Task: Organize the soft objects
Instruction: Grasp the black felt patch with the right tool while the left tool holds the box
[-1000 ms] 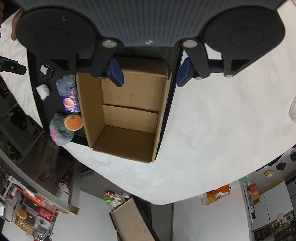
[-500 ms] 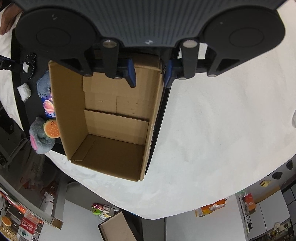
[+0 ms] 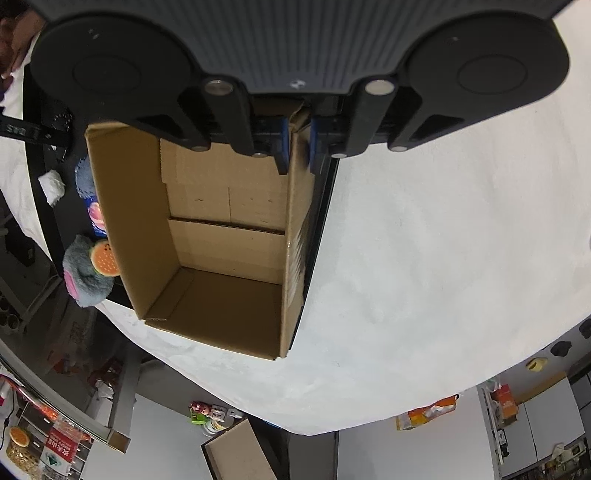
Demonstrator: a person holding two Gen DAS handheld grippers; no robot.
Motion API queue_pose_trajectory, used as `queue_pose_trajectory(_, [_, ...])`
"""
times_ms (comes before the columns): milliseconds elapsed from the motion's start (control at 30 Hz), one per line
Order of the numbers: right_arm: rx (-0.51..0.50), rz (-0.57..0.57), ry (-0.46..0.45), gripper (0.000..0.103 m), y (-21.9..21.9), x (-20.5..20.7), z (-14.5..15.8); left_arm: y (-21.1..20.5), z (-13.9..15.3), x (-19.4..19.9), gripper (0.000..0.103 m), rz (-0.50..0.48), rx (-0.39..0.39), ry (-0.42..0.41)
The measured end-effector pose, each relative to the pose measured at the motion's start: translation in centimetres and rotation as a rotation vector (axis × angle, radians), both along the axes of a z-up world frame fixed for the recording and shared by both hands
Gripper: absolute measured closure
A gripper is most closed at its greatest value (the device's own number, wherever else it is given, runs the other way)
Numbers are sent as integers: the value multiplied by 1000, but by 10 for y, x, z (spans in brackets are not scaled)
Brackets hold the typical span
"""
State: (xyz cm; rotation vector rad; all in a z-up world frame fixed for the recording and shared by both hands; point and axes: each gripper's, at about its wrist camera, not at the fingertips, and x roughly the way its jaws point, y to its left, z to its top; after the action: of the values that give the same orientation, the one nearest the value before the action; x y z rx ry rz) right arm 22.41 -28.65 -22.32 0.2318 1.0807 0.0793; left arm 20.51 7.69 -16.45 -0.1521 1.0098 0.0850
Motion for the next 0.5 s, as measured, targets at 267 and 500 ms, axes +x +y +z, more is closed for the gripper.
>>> queue_pose_trajectory(267, [-72, -11, -14, 39, 9, 4, -11, 4, 6, -17, 93, -7, -24, 4])
queue_pose_trajectory(500, [-124, 27, -38, 62, 18, -3, -10, 6, 11, -30, 92, -31, -14, -18])
